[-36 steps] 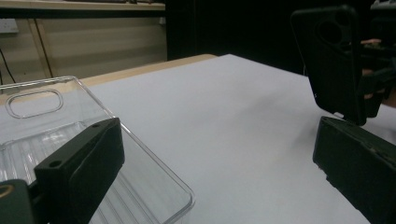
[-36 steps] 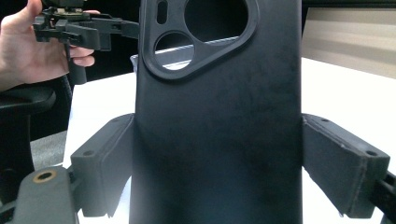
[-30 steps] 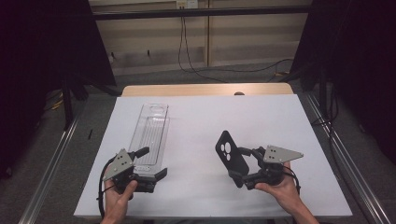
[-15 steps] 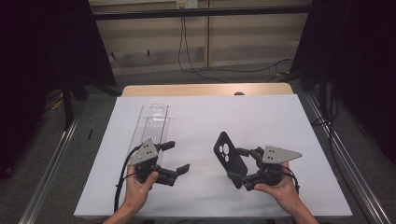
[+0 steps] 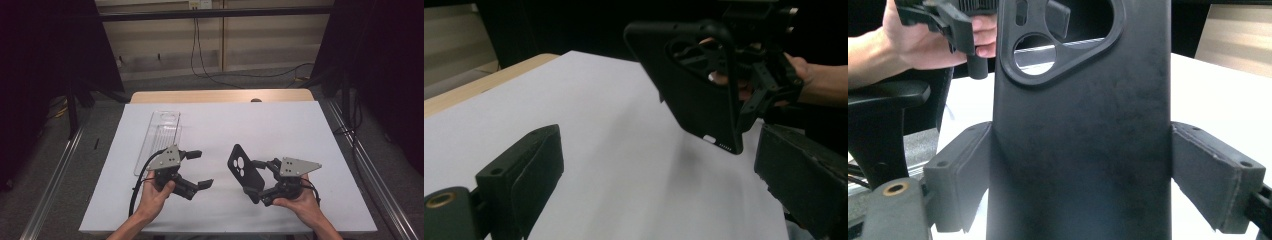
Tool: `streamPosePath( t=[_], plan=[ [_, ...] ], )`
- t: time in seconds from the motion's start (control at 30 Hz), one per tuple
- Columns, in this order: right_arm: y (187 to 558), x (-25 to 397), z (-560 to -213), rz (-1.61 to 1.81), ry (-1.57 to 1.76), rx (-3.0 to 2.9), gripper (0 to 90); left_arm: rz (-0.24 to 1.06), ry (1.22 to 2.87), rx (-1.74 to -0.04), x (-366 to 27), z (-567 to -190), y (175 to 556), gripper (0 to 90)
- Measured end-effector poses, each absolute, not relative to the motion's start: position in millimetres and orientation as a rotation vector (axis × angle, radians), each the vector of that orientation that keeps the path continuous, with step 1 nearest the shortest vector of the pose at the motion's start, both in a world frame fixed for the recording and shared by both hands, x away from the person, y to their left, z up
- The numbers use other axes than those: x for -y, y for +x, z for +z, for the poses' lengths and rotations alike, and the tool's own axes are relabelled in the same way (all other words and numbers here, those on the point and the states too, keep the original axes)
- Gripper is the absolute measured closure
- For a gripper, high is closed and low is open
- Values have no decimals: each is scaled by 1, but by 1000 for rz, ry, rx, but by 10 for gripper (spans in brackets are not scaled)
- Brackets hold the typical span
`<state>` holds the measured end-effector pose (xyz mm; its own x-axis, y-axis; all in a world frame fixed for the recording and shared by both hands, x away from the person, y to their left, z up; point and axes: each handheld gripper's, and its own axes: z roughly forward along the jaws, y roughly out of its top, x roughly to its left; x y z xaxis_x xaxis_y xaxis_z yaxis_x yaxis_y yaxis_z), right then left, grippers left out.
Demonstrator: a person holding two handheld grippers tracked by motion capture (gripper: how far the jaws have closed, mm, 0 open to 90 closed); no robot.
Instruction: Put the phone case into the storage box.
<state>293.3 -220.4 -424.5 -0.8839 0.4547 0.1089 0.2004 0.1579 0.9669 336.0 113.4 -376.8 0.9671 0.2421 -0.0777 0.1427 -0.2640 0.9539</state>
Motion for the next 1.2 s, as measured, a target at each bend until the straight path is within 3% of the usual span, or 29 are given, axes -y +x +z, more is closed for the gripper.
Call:
streamPosePath(
  t=[0.43, 1.2],
  plan=[
    [296, 222, -426, 1784, 605, -2244, 140, -23, 1872, -194, -89, -366, 349, 21],
    [294, 220, -425, 1867, 575, -2280, 140, -100, 1859, -68, -61, -362, 364, 29]
  ],
)
